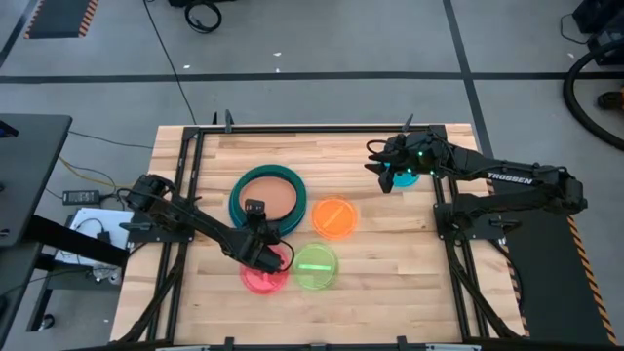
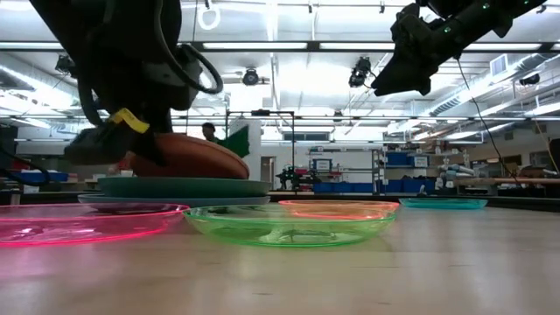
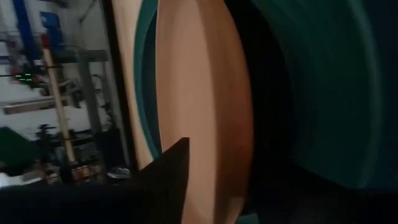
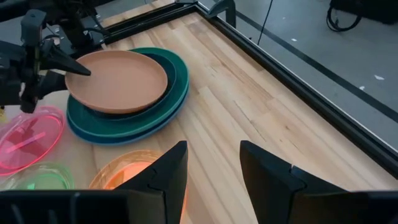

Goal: Stack plastic plates
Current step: Stack the brown plate on the dark blue plate

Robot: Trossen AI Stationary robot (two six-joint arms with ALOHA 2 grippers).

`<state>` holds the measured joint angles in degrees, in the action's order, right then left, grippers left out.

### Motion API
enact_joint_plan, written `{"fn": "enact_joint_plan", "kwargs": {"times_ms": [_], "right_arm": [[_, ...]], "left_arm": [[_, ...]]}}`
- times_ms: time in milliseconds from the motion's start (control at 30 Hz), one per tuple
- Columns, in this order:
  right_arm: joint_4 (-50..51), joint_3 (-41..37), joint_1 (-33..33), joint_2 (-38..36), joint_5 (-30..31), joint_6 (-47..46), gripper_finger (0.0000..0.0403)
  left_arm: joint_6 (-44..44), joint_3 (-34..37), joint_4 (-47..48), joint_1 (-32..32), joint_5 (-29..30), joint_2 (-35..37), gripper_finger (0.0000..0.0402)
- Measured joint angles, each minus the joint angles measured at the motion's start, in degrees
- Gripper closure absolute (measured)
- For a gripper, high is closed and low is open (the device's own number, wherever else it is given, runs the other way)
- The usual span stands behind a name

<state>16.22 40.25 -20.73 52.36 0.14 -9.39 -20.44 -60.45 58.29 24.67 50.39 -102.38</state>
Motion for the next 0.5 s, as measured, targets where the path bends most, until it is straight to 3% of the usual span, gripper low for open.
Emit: {"fn": "enact_joint_plan", "kwargs": {"times_ms": [333, 500], "right_arm": [[0.0, 0.0, 0.02, 0.02, -0.02, -0.04, 0.0245], [-0.19, 0.0, 0.07, 0.02, -0.22, -0.52, 0.0245]], "left_arm": [[0.65, -0.01, -1.24, -0.21, -6.02, 6.08, 0.0212], [3.86, -0.02, -4.64, -1.92, -14.58, 7.27, 0.0212]]}}
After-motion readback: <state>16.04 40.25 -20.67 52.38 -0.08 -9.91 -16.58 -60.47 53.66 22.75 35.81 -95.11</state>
